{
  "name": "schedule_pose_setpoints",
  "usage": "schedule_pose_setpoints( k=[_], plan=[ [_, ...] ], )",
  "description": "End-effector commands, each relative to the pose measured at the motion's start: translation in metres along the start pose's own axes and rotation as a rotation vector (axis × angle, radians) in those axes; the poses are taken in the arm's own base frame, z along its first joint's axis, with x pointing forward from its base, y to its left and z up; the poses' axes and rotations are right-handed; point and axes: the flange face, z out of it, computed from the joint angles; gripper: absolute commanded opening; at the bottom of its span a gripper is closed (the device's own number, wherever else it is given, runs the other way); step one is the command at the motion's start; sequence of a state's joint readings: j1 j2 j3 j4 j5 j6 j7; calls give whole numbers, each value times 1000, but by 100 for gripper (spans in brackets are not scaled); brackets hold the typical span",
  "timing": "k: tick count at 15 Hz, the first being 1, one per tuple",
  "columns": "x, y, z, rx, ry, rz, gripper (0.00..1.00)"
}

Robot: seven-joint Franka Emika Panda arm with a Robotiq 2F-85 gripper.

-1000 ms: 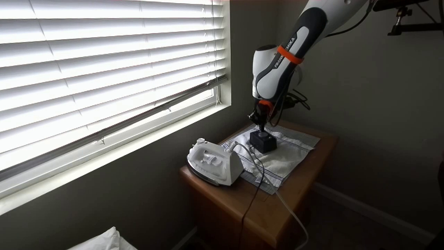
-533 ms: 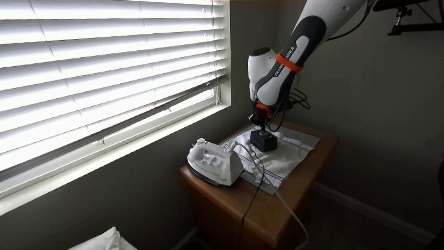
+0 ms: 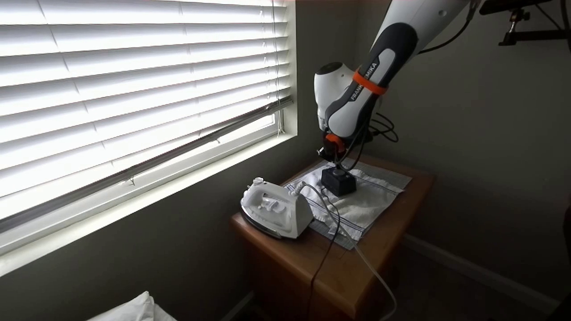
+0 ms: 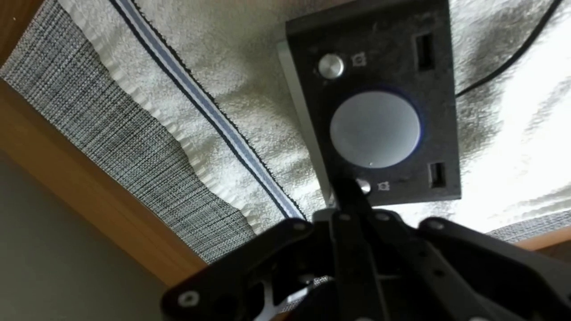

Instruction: Press a button on the alarm clock.

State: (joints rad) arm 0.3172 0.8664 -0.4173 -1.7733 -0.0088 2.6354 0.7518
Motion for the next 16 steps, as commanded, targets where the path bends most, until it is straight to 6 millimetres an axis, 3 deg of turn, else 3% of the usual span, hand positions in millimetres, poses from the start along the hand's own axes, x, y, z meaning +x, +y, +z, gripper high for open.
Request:
schedule_pose_setpoints(
  k=[1,6,10,12,16],
  plan=[
    [10,11,-12,13,-19,43,0],
    [36,48,-62,82,-18,81,0],
    [39,68,-97,200,-72,-57,0],
    [34,82,-111,246,-113,-133,27],
    [23,123,-131,319,-200,-307,54]
  ],
)
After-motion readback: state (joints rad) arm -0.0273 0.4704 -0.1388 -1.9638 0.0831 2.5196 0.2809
